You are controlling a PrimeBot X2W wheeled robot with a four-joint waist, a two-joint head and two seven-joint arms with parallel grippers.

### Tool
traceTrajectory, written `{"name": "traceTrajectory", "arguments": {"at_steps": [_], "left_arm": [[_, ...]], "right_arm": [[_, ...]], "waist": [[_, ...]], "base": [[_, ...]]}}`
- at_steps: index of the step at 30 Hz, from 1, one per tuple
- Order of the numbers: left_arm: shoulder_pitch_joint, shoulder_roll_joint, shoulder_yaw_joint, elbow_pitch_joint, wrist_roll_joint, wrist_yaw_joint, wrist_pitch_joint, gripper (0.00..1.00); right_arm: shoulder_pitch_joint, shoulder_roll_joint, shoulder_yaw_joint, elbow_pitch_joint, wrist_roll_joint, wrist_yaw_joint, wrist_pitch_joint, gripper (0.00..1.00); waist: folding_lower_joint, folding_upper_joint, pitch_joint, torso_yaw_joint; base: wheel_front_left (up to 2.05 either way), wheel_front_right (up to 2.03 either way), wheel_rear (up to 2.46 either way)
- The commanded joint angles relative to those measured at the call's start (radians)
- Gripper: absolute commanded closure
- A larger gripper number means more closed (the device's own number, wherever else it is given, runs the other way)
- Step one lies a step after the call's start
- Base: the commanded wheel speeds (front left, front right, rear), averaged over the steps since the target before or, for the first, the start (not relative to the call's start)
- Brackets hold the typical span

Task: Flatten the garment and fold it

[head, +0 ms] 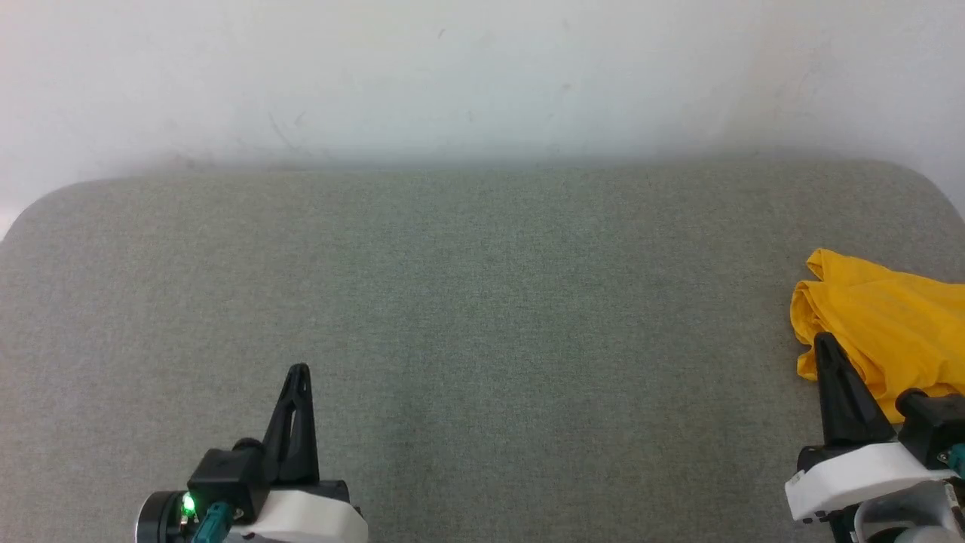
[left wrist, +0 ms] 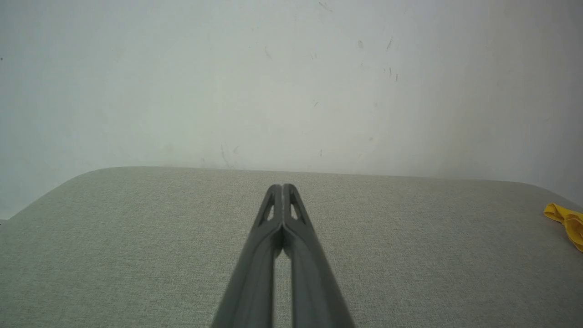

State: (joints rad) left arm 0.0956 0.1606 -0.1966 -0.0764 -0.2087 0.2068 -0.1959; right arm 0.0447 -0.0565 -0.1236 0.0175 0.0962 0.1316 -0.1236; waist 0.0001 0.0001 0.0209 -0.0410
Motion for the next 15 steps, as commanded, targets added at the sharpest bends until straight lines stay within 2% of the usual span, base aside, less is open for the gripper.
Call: {"name": "traceTrajectory", "arguments": {"at_steps": [1,15], "left_arm": [[-0.018,-0.005,0.009,0.006,0.018,-0.009,0.006,1.0],[-0.03,-0.021,0.038,0.016,0.046,-0.039,0.034,1.0]], "right_arm": [[-0.01,0.002,0.005,-0.003,-0.009,0.0,0.003,1.0],[-0.015,0.002,0.023,-0.005,-0.022,0.0,0.021,1.0]], "waist": [[0.0,-0.0001,0.0,0.001],[0.0,-0.0001,-0.003,0.007]], "base": [[0.0,0.0,0.0],[0.0,0.0,0.0]]}}
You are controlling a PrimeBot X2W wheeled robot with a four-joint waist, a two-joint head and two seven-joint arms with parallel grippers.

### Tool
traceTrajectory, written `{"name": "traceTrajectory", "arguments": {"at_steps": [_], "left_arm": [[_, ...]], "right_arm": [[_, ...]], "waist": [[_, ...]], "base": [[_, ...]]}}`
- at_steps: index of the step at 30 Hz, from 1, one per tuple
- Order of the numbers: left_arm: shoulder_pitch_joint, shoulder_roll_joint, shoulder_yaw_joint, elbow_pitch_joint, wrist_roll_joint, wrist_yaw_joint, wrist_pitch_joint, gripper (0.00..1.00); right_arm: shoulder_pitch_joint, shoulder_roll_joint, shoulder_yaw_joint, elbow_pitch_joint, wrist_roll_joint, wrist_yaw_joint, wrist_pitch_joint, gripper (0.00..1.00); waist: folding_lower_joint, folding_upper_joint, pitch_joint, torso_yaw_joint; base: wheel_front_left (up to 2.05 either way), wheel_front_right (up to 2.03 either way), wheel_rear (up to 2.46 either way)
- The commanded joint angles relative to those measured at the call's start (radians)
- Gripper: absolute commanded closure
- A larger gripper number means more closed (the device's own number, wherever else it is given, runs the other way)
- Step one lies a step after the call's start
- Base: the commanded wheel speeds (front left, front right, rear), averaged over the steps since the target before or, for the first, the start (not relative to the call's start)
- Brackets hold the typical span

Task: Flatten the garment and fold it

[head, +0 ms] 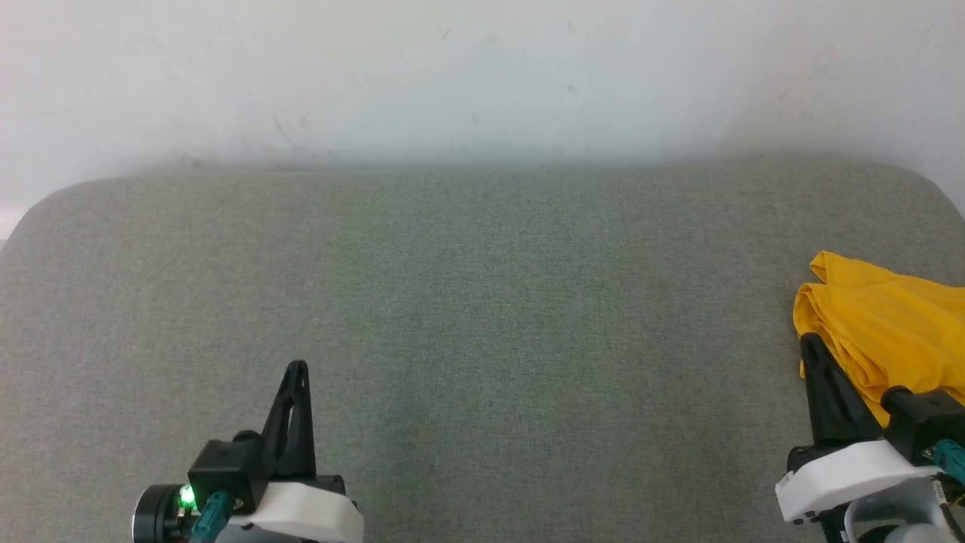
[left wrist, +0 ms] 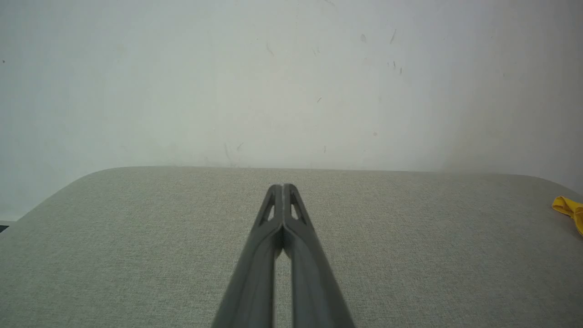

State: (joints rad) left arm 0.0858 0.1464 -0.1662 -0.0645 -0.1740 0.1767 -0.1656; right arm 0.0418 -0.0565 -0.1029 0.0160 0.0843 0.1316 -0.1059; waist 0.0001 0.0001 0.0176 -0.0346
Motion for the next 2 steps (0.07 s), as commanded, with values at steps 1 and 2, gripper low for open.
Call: {"name": "traceTrajectory", "arguments": {"at_steps": [1,2], "left_arm": [[-0.021,-0.008,0.009,0.005,0.014,-0.011,0.006,1.0],[-0.021,-0.009,0.011,0.006,0.016,-0.013,0.008,1.0]], "right_arm": [[-0.013,0.002,0.004,-0.004,-0.011,0.0,0.005,1.0],[-0.013,0.002,0.005,-0.004,-0.012,0.0,0.006,1.0]], "waist": [[0.0,-0.0001,0.0,0.001],[0.0,-0.0001,-0.001,0.001]], "base": [[0.0,0.0,0.0],[0.0,0.0,0.0]]}}
